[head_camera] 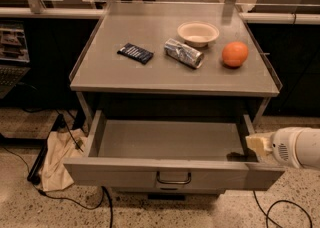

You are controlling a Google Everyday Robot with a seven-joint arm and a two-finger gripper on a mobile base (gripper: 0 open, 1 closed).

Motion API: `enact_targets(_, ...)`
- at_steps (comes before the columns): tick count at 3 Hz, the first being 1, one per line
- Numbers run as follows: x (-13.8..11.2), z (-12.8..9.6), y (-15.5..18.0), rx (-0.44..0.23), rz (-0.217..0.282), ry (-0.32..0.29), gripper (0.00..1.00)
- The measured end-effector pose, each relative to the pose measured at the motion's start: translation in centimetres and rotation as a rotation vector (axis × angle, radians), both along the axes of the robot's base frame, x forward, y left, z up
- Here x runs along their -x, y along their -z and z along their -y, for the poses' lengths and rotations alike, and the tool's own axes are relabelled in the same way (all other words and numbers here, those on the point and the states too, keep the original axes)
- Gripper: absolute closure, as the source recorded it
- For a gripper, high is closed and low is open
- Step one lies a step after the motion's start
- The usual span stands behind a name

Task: Open top drawer

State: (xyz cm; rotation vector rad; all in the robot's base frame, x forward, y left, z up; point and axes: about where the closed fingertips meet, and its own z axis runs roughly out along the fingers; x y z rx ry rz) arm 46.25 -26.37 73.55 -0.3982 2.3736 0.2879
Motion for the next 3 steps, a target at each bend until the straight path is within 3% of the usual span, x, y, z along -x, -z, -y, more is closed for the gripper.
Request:
enact_targets(1,0.0,0.0,0.0,0.0,0.0,0.0,0.35)
enact_targets(2,0.0,0.0,0.0,0.0,0.0,0.0,0.04)
enact_targets(3,0.0,0.0,0.0,0.0,0.0,0.0,0.0)
